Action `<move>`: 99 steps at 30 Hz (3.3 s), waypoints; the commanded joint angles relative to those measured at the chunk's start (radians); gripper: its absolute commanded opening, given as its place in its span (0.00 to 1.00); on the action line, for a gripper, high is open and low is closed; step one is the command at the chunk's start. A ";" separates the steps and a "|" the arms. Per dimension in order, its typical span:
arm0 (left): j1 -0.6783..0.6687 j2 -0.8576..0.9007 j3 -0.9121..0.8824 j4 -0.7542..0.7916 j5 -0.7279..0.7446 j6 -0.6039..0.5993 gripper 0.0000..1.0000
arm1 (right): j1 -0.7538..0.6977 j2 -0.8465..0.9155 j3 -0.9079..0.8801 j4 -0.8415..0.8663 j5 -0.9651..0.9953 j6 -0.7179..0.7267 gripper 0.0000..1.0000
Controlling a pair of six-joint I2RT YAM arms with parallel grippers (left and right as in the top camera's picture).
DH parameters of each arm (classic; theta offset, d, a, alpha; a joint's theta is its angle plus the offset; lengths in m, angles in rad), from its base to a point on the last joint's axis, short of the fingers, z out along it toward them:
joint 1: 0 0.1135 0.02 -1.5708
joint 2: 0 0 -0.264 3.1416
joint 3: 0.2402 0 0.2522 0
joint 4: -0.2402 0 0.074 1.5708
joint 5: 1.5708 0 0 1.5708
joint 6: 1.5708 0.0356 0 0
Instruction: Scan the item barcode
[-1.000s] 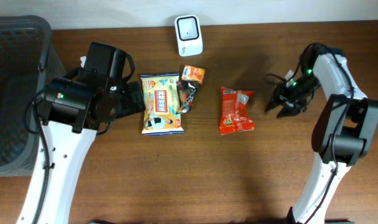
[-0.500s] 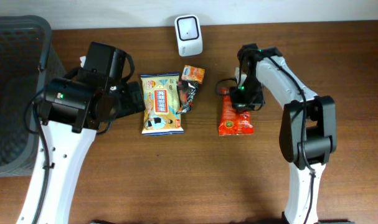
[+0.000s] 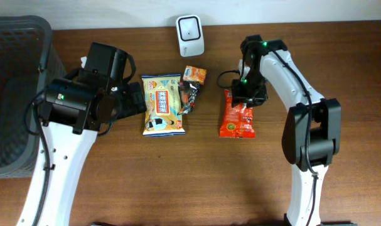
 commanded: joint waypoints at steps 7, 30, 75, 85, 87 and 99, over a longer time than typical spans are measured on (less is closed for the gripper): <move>0.001 -0.006 0.005 0.000 0.000 0.009 0.99 | 0.008 -0.005 0.007 0.068 -0.036 0.062 0.50; 0.002 -0.006 0.005 0.000 0.000 0.009 0.99 | 0.241 0.000 0.257 -0.258 -0.055 0.043 0.22; 0.002 -0.006 0.005 0.000 0.000 0.009 0.99 | 0.071 0.003 0.055 -0.008 0.107 0.196 0.04; 0.002 -0.006 0.005 0.000 0.000 0.009 0.99 | 0.161 -0.009 -0.005 0.112 -0.071 0.252 0.04; 0.002 -0.006 0.005 0.000 0.000 0.009 0.99 | 0.145 -0.010 0.098 0.024 -0.045 0.247 0.05; 0.002 -0.006 0.005 0.000 0.000 0.009 0.99 | 0.028 -0.020 0.266 -0.185 0.115 0.148 0.91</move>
